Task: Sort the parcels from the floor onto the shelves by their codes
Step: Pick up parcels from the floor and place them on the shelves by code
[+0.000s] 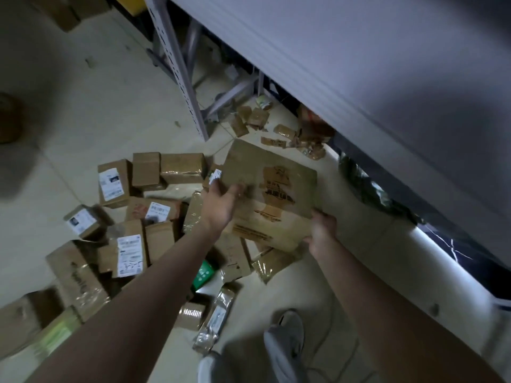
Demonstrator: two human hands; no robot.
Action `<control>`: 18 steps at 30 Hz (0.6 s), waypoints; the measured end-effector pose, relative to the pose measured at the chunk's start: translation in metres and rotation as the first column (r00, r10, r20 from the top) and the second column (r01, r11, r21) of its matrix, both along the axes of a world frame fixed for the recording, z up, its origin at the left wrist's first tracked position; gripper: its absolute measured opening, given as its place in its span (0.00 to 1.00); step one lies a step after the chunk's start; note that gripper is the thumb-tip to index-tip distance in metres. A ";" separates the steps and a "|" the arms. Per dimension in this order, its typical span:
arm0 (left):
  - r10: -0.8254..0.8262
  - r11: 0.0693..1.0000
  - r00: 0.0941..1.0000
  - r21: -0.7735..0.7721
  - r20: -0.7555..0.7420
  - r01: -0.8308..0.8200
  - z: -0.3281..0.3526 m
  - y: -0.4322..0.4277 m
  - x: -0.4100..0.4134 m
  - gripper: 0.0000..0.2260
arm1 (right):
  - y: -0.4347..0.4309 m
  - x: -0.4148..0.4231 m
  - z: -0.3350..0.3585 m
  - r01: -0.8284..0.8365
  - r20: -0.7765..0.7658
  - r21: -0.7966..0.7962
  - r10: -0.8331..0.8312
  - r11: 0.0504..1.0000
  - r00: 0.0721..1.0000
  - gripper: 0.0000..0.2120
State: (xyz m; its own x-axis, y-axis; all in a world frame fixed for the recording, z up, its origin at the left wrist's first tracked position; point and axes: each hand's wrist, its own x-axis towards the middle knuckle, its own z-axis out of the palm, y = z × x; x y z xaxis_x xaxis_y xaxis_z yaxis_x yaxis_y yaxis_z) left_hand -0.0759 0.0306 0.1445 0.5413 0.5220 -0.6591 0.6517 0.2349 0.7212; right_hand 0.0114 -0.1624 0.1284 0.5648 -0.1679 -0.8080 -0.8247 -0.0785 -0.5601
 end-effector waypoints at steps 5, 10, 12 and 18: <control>0.141 0.985 0.988 0.091 0.066 -0.146 0.106 0.022 -0.052 0.37 | 0.028 -0.035 0.108 -0.109 0.057 0.041 0.107 0.993 0.993 0.08; 0.079 0.948 0.989 0.297 0.126 -0.113 0.231 0.020 -0.102 0.29 | 0.021 -0.080 0.204 -0.096 0.079 0.102 0.088 0.990 0.993 0.14; 0.050 0.916 0.984 0.385 0.169 -0.113 0.286 0.004 -0.124 0.27 | 0.012 -0.100 0.248 -0.087 0.102 0.131 0.073 0.988 0.992 0.13; 0.102 0.838 0.947 0.487 0.304 -0.246 0.409 -0.041 -0.179 0.24 | -0.019 -0.165 0.363 -0.097 0.294 0.177 0.041 0.979 0.955 0.03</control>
State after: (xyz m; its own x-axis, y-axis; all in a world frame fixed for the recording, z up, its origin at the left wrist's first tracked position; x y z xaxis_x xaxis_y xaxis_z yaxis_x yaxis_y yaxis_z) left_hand -0.2551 -0.0107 0.5531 0.5194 0.8459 -0.1213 0.4115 -0.1232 0.9030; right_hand -0.1531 -0.1813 0.4916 0.7822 0.0183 -0.6227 -0.6228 -0.0004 -0.7824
